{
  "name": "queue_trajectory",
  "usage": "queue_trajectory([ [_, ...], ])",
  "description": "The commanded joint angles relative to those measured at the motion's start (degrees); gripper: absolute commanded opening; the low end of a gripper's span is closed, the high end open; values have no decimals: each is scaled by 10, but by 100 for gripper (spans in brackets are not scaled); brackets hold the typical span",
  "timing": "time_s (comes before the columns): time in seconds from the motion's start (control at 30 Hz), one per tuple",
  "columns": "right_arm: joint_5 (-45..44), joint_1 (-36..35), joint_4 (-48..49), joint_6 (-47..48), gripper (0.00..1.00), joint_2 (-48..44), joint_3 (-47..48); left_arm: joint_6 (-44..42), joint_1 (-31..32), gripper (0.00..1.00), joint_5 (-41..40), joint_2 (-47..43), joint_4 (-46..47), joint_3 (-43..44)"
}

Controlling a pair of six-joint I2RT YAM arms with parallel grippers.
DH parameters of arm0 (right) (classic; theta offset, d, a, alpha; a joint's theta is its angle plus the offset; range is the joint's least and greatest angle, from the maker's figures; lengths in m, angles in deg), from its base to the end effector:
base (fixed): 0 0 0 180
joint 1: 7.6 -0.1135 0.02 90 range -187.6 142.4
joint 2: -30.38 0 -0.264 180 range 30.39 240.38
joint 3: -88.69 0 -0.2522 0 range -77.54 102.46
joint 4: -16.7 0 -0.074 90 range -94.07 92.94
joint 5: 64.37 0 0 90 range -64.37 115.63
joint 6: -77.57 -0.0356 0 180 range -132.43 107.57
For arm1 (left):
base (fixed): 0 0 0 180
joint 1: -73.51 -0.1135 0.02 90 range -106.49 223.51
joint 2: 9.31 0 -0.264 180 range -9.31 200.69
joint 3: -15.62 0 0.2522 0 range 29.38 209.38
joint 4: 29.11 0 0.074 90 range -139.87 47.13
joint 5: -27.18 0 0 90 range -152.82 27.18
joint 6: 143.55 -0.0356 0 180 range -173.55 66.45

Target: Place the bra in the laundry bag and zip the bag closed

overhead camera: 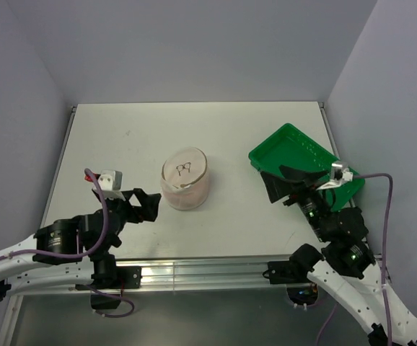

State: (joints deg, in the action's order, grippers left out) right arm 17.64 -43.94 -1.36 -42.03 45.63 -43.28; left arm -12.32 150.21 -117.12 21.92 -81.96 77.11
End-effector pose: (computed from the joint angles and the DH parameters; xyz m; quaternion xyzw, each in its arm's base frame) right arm 0.0698 0.0452 0.3472 0.0193 0.6114 0.3942 0.6859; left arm 0.0510 -0.0903 0.3411 -0.0157 0.7822 -0.2274 0.5798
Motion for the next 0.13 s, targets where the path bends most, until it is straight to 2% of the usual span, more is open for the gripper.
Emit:
queue_trajectory([
  [0.0,-49,2,-44,24,99,-25,-7,6,3,99,-1,-11,-17,13],
  [0.1,-50,2,-54,23,99,-28,-5,-7,3,99,2,-24,2,9],
])
